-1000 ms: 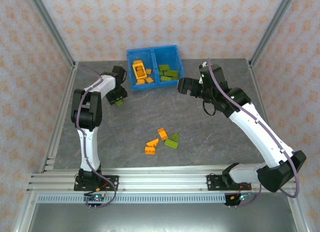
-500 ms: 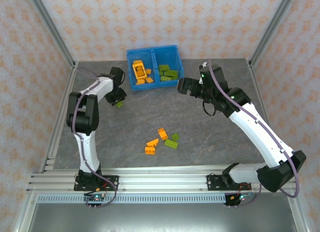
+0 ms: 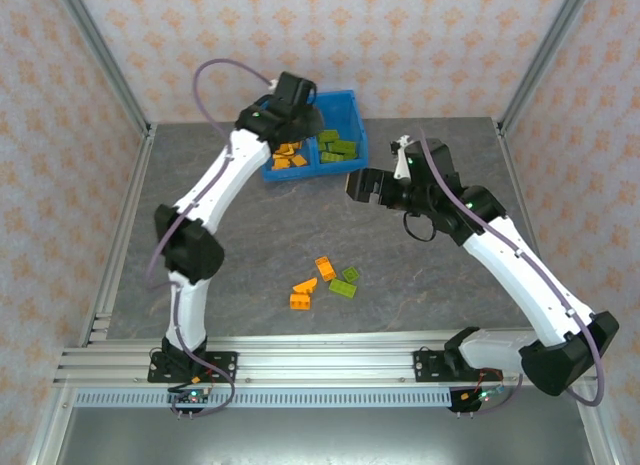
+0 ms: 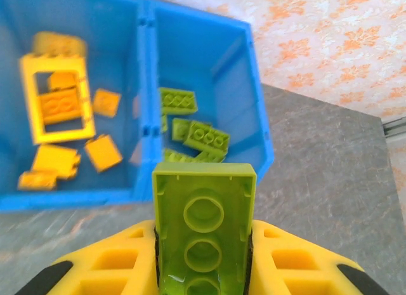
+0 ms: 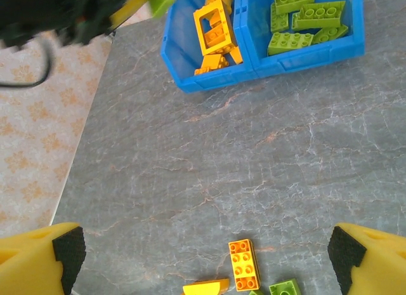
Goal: Sort the legos into containers by color
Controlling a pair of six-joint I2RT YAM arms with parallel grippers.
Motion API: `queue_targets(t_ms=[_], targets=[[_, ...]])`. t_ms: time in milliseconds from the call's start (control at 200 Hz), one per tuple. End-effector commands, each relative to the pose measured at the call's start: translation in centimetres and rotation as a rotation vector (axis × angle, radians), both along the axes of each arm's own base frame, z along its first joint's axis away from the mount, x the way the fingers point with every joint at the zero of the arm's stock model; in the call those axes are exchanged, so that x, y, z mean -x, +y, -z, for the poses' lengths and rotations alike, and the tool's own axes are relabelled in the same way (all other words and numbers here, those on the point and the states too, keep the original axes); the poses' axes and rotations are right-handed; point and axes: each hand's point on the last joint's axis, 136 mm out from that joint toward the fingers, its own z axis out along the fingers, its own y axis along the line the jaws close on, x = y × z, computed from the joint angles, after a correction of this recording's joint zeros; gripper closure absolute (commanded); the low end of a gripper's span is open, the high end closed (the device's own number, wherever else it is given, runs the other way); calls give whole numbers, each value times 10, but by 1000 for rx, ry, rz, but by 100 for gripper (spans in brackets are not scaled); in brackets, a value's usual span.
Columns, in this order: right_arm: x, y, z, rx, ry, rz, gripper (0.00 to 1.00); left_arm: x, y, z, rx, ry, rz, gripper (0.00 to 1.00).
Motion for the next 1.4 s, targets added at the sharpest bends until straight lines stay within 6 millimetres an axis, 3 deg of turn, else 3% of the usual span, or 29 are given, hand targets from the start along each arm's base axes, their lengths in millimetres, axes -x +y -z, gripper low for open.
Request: queue_targets(t_ms=[0,140,275,365,450,546,711,901,961,1096,1116,1271,1396], targets=[[8,-5,-10,-46,-24,16,1,-33,-6,43,-166,-16,12,75],[14,-15,-5,-28,-18,44,1,-71,-23,68,-182,-75,25,75],[17,-20,0,-12,-11,57,1,-92,-42,79,-133,-124,54,70],[17,-20,2,-8,-5,57,1,-100,-43,83,-117,-142,28,67],[17,-20,3,-10,-1,59,1,-103,-39,83,-115,-155,-10,61],[17,-19,2,-15,-1,55,1,-104,-41,79,-92,-163,-13,46],[17,-20,8,-3,6,59,1,-92,-41,48,-46,-166,0,37],[18,-24,34,72,46,48,1,-49,-25,-25,-16,-171,10,36],[22,-26,47,120,65,30,0,-28,-17,-51,-3,-184,19,36],[36,-21,81,241,130,-55,0,28,4,-78,-14,-200,74,35],[38,-21,86,258,144,-65,0,40,9,-92,-10,-228,87,34],[54,-11,136,389,281,-149,0,114,31,-86,-89,-241,236,29],[70,4,177,456,354,-230,0,171,38,-55,-128,-187,398,20]])
